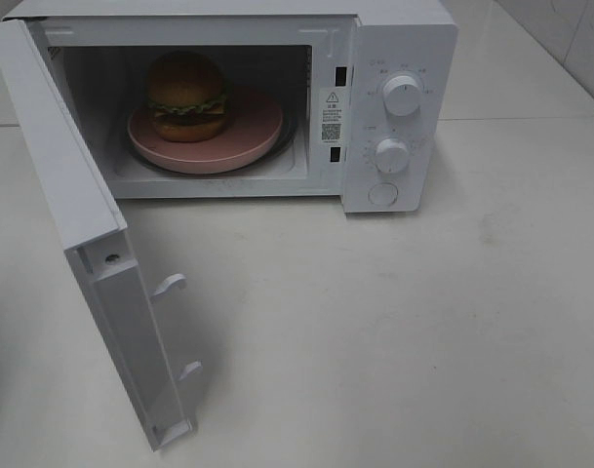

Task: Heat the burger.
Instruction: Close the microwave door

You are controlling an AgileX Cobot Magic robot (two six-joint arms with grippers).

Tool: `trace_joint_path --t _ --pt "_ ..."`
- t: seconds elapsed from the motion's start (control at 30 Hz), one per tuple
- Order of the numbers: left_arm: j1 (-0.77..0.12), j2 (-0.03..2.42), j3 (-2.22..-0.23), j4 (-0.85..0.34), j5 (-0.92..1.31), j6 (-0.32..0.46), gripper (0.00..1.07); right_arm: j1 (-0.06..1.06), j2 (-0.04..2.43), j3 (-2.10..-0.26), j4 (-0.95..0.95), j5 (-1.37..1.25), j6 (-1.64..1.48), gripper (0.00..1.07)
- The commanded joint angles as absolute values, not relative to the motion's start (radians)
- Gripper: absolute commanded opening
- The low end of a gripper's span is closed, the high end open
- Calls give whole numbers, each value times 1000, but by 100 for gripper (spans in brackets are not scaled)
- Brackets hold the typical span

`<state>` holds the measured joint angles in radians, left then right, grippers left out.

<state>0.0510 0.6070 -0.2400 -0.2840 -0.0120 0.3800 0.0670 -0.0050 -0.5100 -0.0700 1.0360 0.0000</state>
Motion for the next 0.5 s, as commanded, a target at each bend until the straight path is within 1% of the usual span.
trace_joint_path --t 0.03,0.1,0.17,0.2,0.23,0.27,0.3,0.33,0.37,0.4,0.43,0.47,0.5 --pt "46 630 -221 -288 -104 385 0 61 -31 -506 -68 1029 0 76" --pt "46 644 -214 -288 -137 385 0 61 -31 -506 -68 1029 0 76" --pt "46 696 -201 -277 -252 361 0 61 -31 -506 -68 1029 0 76" --pt "46 696 -201 -277 -252 361 0 61 -31 -506 -68 1029 0 76" --pt "46 710 -200 -268 -279 342 0 61 -31 -506 -68 1029 0 76" --pt "46 738 -198 -241 -326 289 0 61 -31 -506 -68 1029 0 76" --pt "46 738 -198 -241 -326 289 0 61 -31 -506 -68 1029 0 76" --pt "46 756 -195 -212 -345 247 0 61 -31 -506 -68 1029 0 76" --pt "46 792 -186 -114 -381 158 0 61 -31 -506 -68 1029 0 76" --pt "46 792 -186 -114 -381 158 0 61 -31 -506 -68 1029 0 76" --pt "46 825 -179 9 -407 67 0 61 -31 -506 -68 1029 0 76" --pt "46 840 -175 70 -430 19 0 61 -31 -506 -68 1029 0 76" --pt "46 840 -175 70 -430 19 0 61 -31 -506 -68 1029 0 76"
